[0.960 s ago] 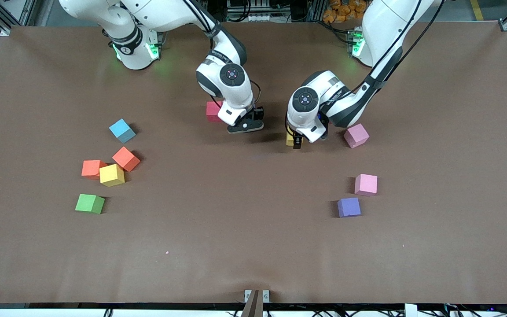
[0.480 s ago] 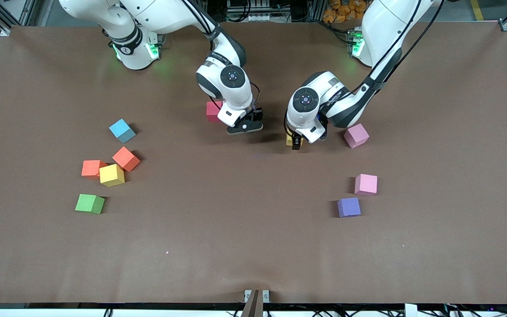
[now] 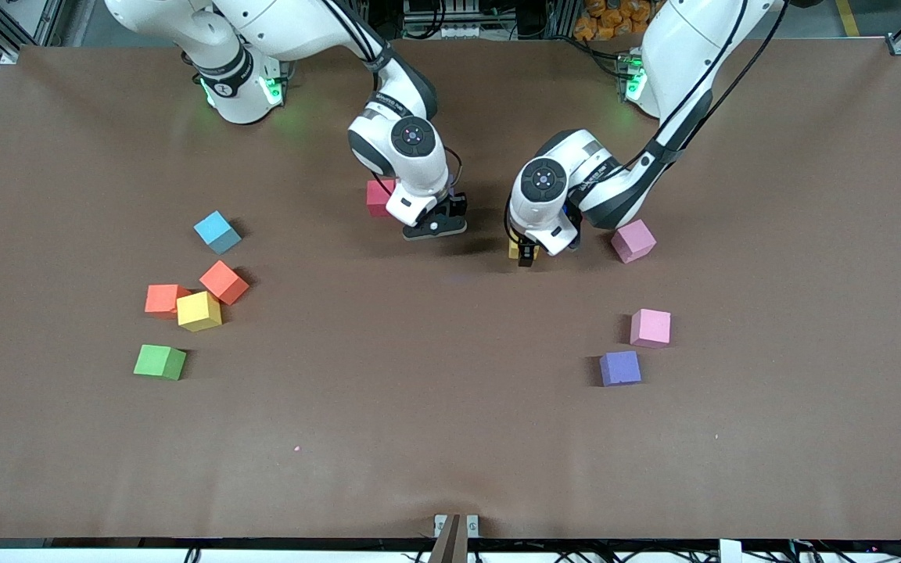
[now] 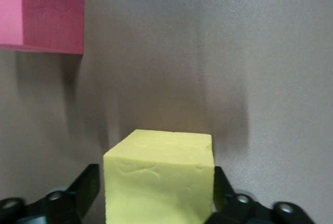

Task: Form number 2 with 11 blocks
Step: 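Place the cyan block against the purple block with the right gripper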

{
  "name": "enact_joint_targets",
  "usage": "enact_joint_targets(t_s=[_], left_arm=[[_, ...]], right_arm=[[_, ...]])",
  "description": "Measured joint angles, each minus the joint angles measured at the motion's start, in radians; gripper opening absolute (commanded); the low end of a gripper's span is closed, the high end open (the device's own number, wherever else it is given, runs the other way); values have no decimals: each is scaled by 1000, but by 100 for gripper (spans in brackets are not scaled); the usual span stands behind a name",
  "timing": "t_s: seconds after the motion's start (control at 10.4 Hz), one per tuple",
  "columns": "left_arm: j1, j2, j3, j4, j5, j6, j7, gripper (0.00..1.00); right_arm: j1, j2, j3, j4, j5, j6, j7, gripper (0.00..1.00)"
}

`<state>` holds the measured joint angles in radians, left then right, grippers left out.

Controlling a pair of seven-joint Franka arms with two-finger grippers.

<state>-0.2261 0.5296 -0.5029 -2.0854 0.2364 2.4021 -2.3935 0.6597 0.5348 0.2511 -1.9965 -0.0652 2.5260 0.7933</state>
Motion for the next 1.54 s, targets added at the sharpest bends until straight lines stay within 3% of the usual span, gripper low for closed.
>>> enact_joint_targets(t_s=[0.58,1.06,1.25,1.54], left_arm=[[11,-10,2,29,57,4,22,14],[37,-29,5,107,64,-19,314,14],[47,-29,6,133,65,-25,453,14],[47,-29,7,154,65,-35,644,14]], right_arm=[[0,1,0,9,0,0,1,37],[3,9,0,10,-1,1,4,40],[3,9,0,10,-2,1,6,100],[3,17,-1,10,-2,1,7,100]])
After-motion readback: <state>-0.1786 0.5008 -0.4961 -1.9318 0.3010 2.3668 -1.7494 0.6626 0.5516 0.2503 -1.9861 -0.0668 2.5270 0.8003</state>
